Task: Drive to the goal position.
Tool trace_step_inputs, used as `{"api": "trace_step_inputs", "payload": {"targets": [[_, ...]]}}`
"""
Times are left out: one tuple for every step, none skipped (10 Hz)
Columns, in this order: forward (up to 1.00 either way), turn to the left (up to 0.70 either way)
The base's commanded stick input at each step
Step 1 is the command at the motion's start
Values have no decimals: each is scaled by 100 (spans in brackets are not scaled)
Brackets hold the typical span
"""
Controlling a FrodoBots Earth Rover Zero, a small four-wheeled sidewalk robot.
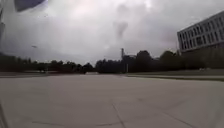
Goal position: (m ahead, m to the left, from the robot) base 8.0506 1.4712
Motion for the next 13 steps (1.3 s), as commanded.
{"api": "trace_step_inputs", "payload": {"targets": [[70,34],[70,6],[70,0],[70,0],[70,0],[70,0],[70,0],[70,0],[70,0],[70,0],[70,0],[70,0],[70,0]]}}
